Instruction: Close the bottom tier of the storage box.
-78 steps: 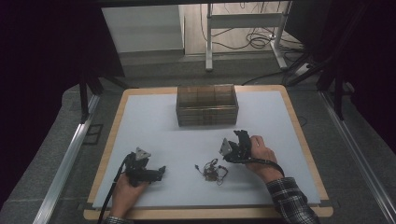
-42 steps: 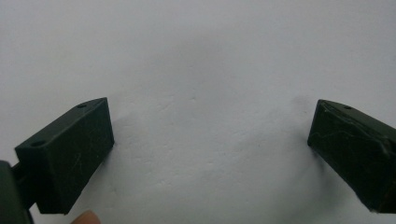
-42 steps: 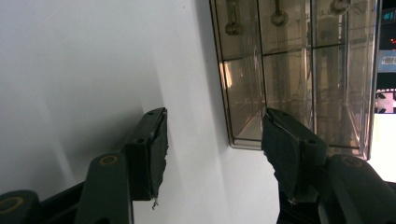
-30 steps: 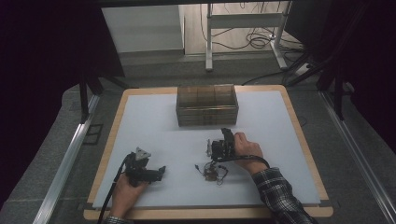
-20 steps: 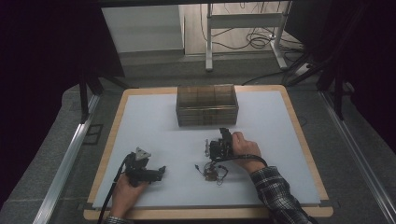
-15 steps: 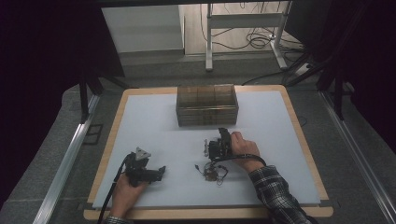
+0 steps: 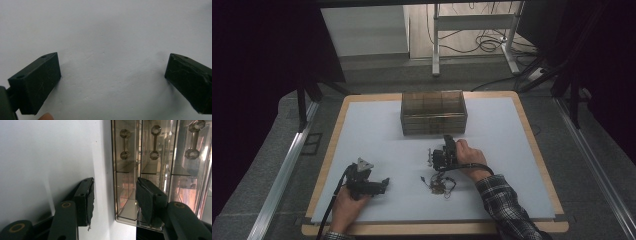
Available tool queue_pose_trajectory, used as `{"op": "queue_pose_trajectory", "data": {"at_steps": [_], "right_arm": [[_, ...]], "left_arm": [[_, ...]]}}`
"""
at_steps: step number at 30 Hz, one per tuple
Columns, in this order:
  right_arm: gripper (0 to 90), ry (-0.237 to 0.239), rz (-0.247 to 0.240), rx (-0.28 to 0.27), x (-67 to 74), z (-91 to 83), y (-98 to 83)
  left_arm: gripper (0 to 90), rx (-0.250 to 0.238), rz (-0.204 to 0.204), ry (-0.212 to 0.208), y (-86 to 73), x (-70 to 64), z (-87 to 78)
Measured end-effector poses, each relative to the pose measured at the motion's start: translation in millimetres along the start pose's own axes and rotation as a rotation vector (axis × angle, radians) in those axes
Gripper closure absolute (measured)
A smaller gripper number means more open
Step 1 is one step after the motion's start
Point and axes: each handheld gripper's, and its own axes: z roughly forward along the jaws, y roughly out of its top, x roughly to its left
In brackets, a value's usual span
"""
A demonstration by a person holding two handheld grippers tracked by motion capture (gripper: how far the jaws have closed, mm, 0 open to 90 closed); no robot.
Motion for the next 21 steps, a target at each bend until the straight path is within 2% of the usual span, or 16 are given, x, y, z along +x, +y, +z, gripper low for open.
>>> {"op": "queue_pose_trajectory", "data": {"at_steps": [1, 5, 9, 10, 11, 15, 16, 18, 21], "right_arm": [[48.3, 0.002, -0.012, -0.001, -1.1, 0.8, 0.2], [48.3, -0.004, -0.003, -0.001, -0.5, 2.6, 2.2], [49.1, -0.01, -0.016, -0.001, -0.5, 5.2, 3.3], [49.5, 0.032, -0.018, -0.007, -1.7, 6.8, 3.4], [49.9, -0.021, -0.024, -0.002, 0.2, 6.7, 4.1], [51.3, -0.04, -0.034, 0.001, -0.2, 8.2, 5.7], [52.3, -0.08, -0.035, -0.007, 1.2, 8.9, 5.7], [53.4, -0.062, -0.046, 0.0, 0.0, 9.5, 6.9], [54.8, -0.067, -0.053, 0.003, -0.2, 10.8, 8.6]], "left_arm": [[0.5, 0.0, 0.0, 0.0, 0.0, 0.0, 0.0], [0.5, 0.0, 0.0, 0.0, 0.0, 0.0, 0.0], [0.5, 0.0, -0.001, 0.0, 0.0, 0.0, 0.0], [0.5, 0.0, 0.0, 0.0, 0.0, 0.0, 0.0], [0.5, 0.0, -0.001, 0.0, 0.0, 0.0, 0.0], [0.5, 0.0, 0.0, 0.0, 0.0, 0.0, 0.0], [0.5, 0.0, 0.0, 0.0, 0.0, 0.0, 0.0], [0.5, 0.0, -0.001, 0.0, 0.0, 0.0, 0.0], [0.5, 0.0, 0.0, 0.0, 0.0, 0.0, 0.0]]}}
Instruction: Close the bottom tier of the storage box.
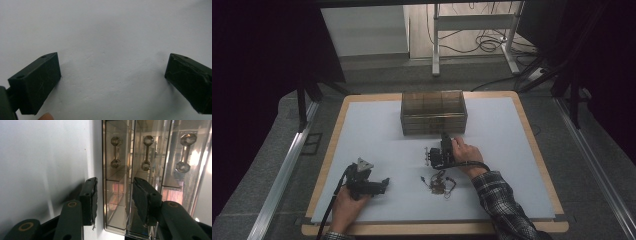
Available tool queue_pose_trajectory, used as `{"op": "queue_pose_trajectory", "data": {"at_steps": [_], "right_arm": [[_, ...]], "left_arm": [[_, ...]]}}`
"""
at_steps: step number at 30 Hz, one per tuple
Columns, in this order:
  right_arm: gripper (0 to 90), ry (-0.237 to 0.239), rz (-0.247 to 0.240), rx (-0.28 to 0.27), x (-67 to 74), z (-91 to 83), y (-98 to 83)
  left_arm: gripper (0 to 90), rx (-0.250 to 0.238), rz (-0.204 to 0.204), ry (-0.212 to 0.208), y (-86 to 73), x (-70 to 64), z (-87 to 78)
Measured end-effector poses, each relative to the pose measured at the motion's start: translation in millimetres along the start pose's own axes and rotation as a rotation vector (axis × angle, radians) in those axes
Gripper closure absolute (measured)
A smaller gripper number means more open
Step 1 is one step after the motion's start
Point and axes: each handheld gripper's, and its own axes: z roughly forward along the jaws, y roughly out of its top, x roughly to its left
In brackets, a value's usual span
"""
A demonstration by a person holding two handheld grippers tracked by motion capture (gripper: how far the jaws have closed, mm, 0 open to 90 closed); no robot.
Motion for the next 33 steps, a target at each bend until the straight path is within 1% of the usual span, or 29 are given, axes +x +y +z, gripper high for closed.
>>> {"op": "queue_pose_trajectory", "data": {"at_steps": [1, 2, 3, 4, 5, 7, 8, 9, 11, 15, 16, 17, 20, 21, 24, 25, 29, 30, 33], "right_arm": [[54.8, 0.048, 0.007, -0.01, -1.4, 1.8, 0.2], [55.8, -0.002, 0.001, 0.002, -0.3, 1.3, 1.0], [56.2, -0.016, 0.004, 0.002, -0.1, 2.3, 1.4], [56.7, -0.002, 0.005, 0.009, -0.9, 2.7, 1.9], [57.7, -0.002, -0.001, 0.005, -1.3, 3.6, 1.8], [58.8, -0.003, -0.004, 0.015, -1.6, 4.8, 2.7], [59.2, -0.012, -0.003, 0.01, -1.2, 5.7, 3.0], [60.0, -0.015, -0.01, 0.018, -1.4, 5.7, 3.7], [61.0, -0.006, -0.006, 0.013, -1.4, 7.6, 4.8], [62.1, -0.016, -0.018, 0.015, -0.7, 10.2, 7.4], [62.4, -0.028, -0.016, 0.011, 0.0, 11.3, 7.8], [62.7, -0.006, -0.016, 0.017, -0.8, 11.6, 8.4], [63.7, -0.023, -0.014, 0.014, 0.0, 13.6, 9.4], [64.4, -0.012, -0.013, 0.016, -0.4, 14.2, 9.8], [66.0, -0.017, -0.012, 0.014, -0.6, 15.8, 10.3], [66.9, -0.007, -0.011, 0.01, -0.8, 16.5, 10.4], [69.0, -0.002, -0.004, 0.01, -0.9, 18.5, 11.2], [69.6, -0.016, -0.007, 0.013, -0.8, 18.8, 11.5], [70.0, -0.014, -0.007, 0.007, -0.8, 20.8, 12.4]], "left_arm": [[0.5, 0.0, 0.0, 0.0, 0.0, 0.0, 0.0], [0.4, 0.0, 0.0, 0.0, 0.0, 0.0, 0.0], [0.5, 0.0, 0.0, 0.0, 0.0, 0.0, 0.0], [0.5, 0.0, 0.0, 0.0, 0.0, 0.0, 0.0], [0.5, 0.0, 0.0, 0.0, 0.0, 0.0, 0.0], [0.5, 0.0, 0.0, 0.0, 0.0, 0.0, 0.0], [0.5, 0.0, 0.0, 0.0, 0.0, 0.0, 0.0], [0.4, 0.0, 0.0, 0.0, 0.0, 0.0, 0.0], [0.5, 0.0, 0.0, 0.0, 0.0, 0.0, 0.0], [0.5, 0.0, 0.0, 0.0, 0.0, 0.0, 0.0], [0.5, 0.0, 0.0, 0.0, 0.0, 0.0, 0.0], [0.5, 0.0, 0.0, 0.0, 0.0, 0.0, 0.0], [0.5, 0.0, 0.0, 0.0, 0.0, 0.0, 0.0], [0.5, -0.001, -0.001, 0.0, 0.0, 0.0, 0.0], [0.5, -0.001, -0.001, 0.0, 0.0, 0.0, 0.0], [0.5, 0.0, -0.001, 0.0, 0.0, 0.0, 0.0], [0.5, 0.0, -0.001, 0.0, 0.0, 0.0, 0.0], [0.5, 0.0, 0.0, 0.0, 0.0, 0.0, 0.0], [0.5, 0.0, 0.0, 0.0, 0.0, 0.0, 0.0]]}}
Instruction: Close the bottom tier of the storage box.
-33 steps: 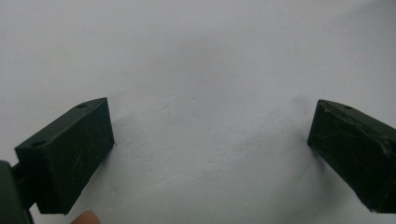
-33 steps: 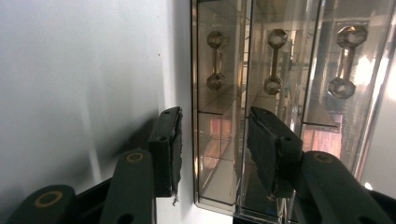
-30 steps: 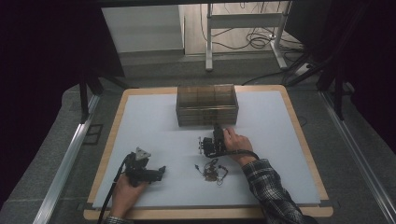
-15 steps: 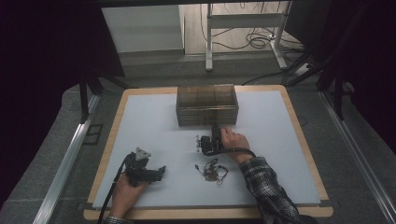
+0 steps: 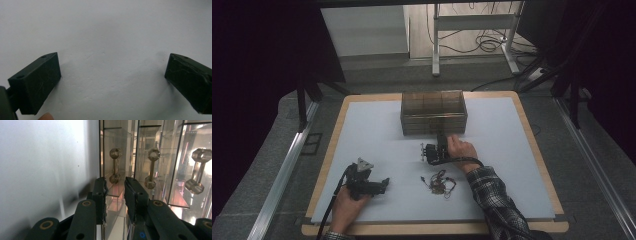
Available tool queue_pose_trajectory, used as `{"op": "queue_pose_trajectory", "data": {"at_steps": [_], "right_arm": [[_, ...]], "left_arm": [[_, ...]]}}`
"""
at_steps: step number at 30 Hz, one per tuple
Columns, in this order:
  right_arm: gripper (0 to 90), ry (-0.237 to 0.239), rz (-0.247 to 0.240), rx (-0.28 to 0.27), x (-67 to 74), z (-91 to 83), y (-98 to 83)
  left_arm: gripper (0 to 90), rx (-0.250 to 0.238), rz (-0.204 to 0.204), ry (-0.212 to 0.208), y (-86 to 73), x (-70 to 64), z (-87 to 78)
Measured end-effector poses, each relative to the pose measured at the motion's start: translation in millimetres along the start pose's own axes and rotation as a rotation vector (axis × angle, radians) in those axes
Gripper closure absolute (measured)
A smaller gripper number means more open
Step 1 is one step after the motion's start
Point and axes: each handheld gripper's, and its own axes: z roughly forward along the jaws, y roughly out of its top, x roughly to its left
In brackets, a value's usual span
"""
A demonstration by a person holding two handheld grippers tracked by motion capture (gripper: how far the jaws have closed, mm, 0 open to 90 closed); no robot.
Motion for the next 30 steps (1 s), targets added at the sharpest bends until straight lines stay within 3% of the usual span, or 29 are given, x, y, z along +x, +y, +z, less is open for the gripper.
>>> {"op": "queue_pose_trajectory", "data": {"at_steps": [15, 30], "right_arm": [[75.6, -0.003, -0.008, 0.009, 2.2, 6.1, 3.7], [78.6, -0.039, -0.029, -0.006, 4.7, 8.1, 3.2]], "left_arm": [[0.5, 0.0, 0.0, 0.0, 0.0, 0.0, 0.0], [0.5, 0.0, 0.0, 0.0, 0.0, 0.0, 0.0]]}}
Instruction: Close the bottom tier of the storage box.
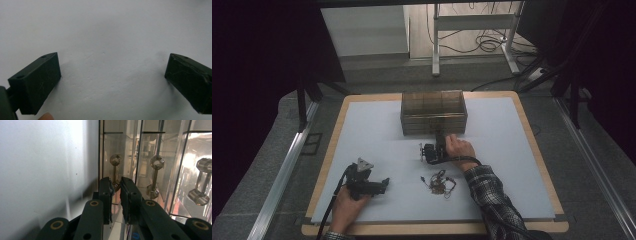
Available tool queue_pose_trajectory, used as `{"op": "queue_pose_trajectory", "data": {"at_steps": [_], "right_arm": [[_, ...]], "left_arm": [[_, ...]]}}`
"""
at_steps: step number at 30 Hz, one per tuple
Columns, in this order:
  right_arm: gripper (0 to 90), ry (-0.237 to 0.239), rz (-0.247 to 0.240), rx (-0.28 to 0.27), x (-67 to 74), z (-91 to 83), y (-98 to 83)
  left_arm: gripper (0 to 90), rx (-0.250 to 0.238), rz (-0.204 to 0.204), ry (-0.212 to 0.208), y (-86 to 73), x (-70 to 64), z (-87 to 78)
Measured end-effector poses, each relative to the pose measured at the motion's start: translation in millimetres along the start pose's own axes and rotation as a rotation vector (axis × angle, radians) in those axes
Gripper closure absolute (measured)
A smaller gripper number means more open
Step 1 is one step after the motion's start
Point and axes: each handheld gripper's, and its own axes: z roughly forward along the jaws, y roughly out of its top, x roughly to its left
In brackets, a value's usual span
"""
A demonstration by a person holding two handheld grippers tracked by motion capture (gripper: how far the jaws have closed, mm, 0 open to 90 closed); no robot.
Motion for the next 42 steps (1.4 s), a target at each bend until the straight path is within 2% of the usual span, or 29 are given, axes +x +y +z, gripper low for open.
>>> {"op": "queue_pose_trajectory", "data": {"at_steps": [15, 35, 36, 42], "right_arm": [[79.8, -0.004, 0.008, -0.004, 1.0, -2.1, -0.7], [79.8, 0.014, 0.013, -0.022, 1.8, -9.7, -2.4], [79.8, 0.001, 0.014, -0.023, 2.3, -10.2, -2.5], [79.7, 0.013, 0.018, -0.027, 2.3, -12.6, -2.8]], "left_arm": [[0.5, 0.0, 0.0, 0.0, 0.0, 0.0, 0.0], [0.5, 0.0, 0.0, 0.0, 0.0, 0.0, 0.0], [0.5, 0.0, 0.0, 0.0, 0.0, 0.0, 0.0], [0.5, 0.0, 0.0, 0.0, 0.0, 0.0, 0.0]]}}
